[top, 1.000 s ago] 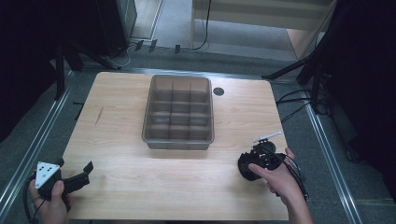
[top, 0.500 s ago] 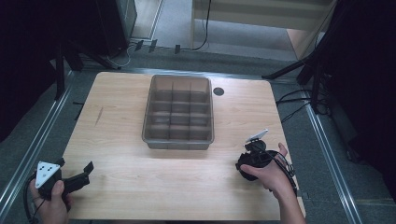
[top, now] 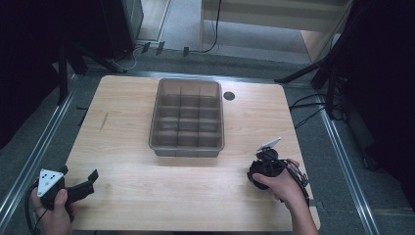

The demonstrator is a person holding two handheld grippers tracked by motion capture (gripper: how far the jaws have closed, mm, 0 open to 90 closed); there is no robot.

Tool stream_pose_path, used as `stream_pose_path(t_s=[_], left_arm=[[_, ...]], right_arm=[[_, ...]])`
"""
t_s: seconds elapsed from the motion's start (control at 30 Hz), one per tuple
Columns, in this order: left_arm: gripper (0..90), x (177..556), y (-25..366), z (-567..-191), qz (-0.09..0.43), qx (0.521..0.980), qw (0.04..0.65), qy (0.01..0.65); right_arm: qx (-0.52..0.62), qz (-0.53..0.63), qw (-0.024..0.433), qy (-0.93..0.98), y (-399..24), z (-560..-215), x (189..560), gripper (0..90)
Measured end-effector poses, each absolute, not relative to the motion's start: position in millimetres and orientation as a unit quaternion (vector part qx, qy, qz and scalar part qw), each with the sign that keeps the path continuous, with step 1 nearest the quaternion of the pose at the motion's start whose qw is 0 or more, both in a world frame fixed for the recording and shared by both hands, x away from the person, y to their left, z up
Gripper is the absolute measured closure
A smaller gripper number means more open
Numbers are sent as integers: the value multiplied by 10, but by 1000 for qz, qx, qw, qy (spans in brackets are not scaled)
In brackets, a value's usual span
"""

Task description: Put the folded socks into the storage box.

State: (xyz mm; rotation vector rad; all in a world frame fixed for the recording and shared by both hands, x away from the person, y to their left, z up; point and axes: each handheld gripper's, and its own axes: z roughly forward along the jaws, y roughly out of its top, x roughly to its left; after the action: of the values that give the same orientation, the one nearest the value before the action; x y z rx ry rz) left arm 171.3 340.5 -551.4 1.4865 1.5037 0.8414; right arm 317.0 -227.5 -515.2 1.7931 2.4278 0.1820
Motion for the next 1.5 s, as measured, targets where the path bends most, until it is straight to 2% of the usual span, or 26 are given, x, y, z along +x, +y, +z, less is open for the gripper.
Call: stream_pose_path(t_s=[0.03, 0.07, 0.1, 0.13, 0.17, 0.23, 0.33, 0.4, 0.57, 0.93, 1.5], left_arm=[[0, 1713, 3405, -5514, 335, 593, 419, 600], [0, 1713, 3406, -5514, 335, 593, 419, 600], [0, 1714, 3406, -5514, 335, 593, 419, 600], [0, 1714, 3406, -5514, 335, 593, 419, 600], [0, 1714, 3405, -5514, 335, 593, 419, 600], [0, 1715, 3406, -5514, 335, 593, 419, 601], [0, 1715, 3407, -5514, 335, 593, 419, 601], [0, 1714, 3410, -5513, 335, 593, 418, 601], [0, 1715, 3409, -5514, 335, 593, 418, 601], [0, 1715, 3410, -5513, 333, 593, 418, 602], [0, 1719, 3414, -5515, 331, 591, 421, 603]], right_arm=[[587, 60, 64, 804, -2276, -5128, 3157, 221], [587, 60, 64, 804, -2276, -5128, 3157, 221], [584, 62, 69, 806, -2277, -5098, 3143, 300], [584, 62, 69, 806, -2277, -5098, 3143, 300], [586, 63, 75, 804, -2280, -5055, 3132, 394], [600, 68, 70, 794, -2287, -4992, 3134, 494], [613, 67, 59, 785, -2290, -4941, 3144, 531], [631, 85, 27, 770, -2298, -4885, 3168, 575], [650, 107, 24, 752, -2287, -4789, 3198, 611], [655, 133, 11, 744, -2120, -4565, 3296, 631], [633, 190, -20, 750, -1546, -4141, 3618, 632]])
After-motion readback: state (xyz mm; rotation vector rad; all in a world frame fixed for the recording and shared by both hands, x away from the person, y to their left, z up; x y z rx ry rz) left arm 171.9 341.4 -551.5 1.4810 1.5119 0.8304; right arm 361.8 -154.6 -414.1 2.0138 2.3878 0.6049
